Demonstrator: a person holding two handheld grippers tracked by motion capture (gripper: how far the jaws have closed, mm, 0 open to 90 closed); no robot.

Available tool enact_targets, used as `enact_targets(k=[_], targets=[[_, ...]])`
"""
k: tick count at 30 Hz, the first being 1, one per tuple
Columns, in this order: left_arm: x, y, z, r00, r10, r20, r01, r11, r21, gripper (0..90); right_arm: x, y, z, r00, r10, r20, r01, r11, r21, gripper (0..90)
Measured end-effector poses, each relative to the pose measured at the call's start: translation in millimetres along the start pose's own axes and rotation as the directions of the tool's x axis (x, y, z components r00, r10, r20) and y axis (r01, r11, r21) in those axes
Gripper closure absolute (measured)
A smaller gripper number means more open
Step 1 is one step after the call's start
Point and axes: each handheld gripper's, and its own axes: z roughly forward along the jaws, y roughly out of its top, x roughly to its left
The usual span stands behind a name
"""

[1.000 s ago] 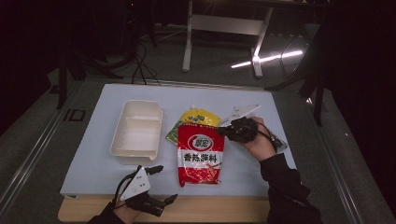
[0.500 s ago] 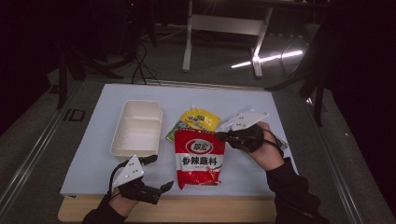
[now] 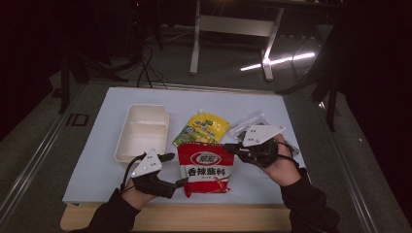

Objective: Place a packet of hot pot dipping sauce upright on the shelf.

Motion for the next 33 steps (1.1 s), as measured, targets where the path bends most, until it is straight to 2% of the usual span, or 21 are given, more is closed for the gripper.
enact_targets(k=[6, 9, 14, 16, 20, 24, 25, 27, 28, 33], targets=[[6.8, 2.3, 10.7, 0.9992, -0.013, 0.039, 0.012, 0.9997, 0.022, 23.7, 7.2, 4.1, 0.1, 0.9998, -0.017, -0.005, 0.017, 1.0, -0.003, 88.9], [8.0, 3.1, 14.7, 0.9972, -0.016, 0.073, 0.014, 0.9996, 0.024, 32.3, 9.1, 6.6, -1.2, 0.9997, -0.021, -0.014, 0.021, 1.0, -0.008, 88.9], [8.8, 6.0, 19.4, 0.9937, -0.009, 0.112, 0.007, 0.9998, 0.021, 45.1, 13.4, 11.0, -2.9, 0.999, -0.039, -0.021, 0.039, 0.999, -0.009, 88.9], [8.4, 8.3, 20.3, 0.9913, 0.007, 0.132, -0.009, 0.9998, 0.02, 49.6, 15.7, 12.8, -3.7, 0.9984, -0.05, -0.028, 0.05, 0.999, -0.013, 88.9], [7.3, 12.2, 21.5, 0.987, 0.021, 0.159, -0.022, 0.9997, 0.006, 66.2, 19.2, 15.6, -5.1, 0.9976, -0.06, -0.033, 0.06, 0.998, -0.014, 88.9], [7.7, 14.0, 21.0, 0.9794, 0.033, 0.199, -0.034, 0.9994, 0.004, 84.2, 20.5, 16.7, -5.4, 0.9971, -0.07, -0.029, 0.07, 0.998, -0.012, 88.8], [7.7, 14.0, 21.0, 0.9794, 0.033, 0.199, -0.034, 0.9994, 0.004, 87.9, 20.5, 16.7, -5.4, 0.9971, -0.07, -0.029, 0.07, 0.998, -0.012, 88.8], [7.0, 15.2, 19.9, 0.9756, 0.041, 0.216, -0.044, 0.999, 0.01, 90.0, 20.5, 16.4, -5.6, 0.9973, -0.069, -0.026, 0.069, 0.998, -0.008, 88.8], [6.4, 15.8, 19.4, 0.9756, 0.054, 0.212, -0.058, 0.9983, 0.01, 90.0, 20.3, 16.3, -5.8, 0.9973, -0.069, -0.026, 0.069, 0.998, -0.008, 88.7], [6.0, 20.5, 15.0, 0.9685, 0.063, 0.241, -0.066, 0.9978, 0.002, 90.0, 20.3, 18.0, -9.2, 0.9972, -0.067, -0.032, 0.066, 0.998, -0.02, 88.7]])
